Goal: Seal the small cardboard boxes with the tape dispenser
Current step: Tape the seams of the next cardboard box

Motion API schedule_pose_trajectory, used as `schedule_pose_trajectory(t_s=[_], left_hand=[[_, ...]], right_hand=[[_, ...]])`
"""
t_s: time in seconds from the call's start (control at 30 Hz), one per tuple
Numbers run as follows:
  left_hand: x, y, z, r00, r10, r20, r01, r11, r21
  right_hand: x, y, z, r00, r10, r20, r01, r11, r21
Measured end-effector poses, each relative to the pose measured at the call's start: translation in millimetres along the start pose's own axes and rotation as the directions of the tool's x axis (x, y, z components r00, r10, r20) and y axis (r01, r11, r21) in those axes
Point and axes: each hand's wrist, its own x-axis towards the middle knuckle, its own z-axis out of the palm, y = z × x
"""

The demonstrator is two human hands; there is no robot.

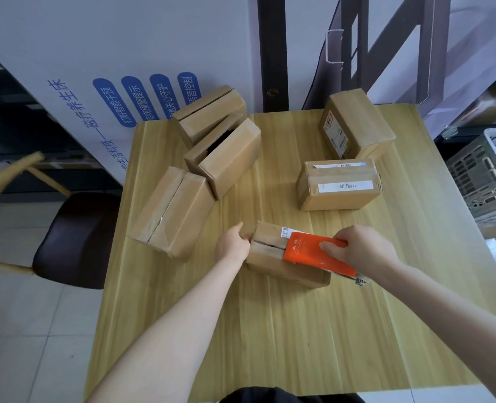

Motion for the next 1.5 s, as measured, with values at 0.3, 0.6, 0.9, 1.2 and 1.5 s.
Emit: schedule_pose_trajectory(t_s=[0.3,0.6,0.9,1.2,1.5], left_hand=[[-24.5,-0.8,6.2,0.963,0.137,-0.233,-0.178,0.970,-0.166],[-35.9,37.9,19.0,0.727,0.685,-0.058,-0.678,0.728,0.099],[-18.7,29.7,35.0,0.626,0.779,0.044,-0.723,0.558,0.407],[-22.4,34.7,35.7,0.626,0.779,0.031,-0.686,0.531,0.497],[-43.7,71.7,68.5,0.750,0.660,0.050,-0.590,0.633,0.501]], right_hand=[[-7.4,-1.1,-1.6,1.000,0.015,0.026,-0.016,0.998,0.055],[-19.0,2.2,1.9,1.000,0.017,0.018,-0.019,0.993,0.114],[-22.7,28.5,7.4,0.996,-0.084,0.010,0.081,0.978,0.191],[-39.0,103.0,-6.5,0.998,-0.049,0.037,0.037,0.962,0.270],[-38.9,109.9,3.7,0.998,-0.060,0.009,0.057,0.973,0.224]])
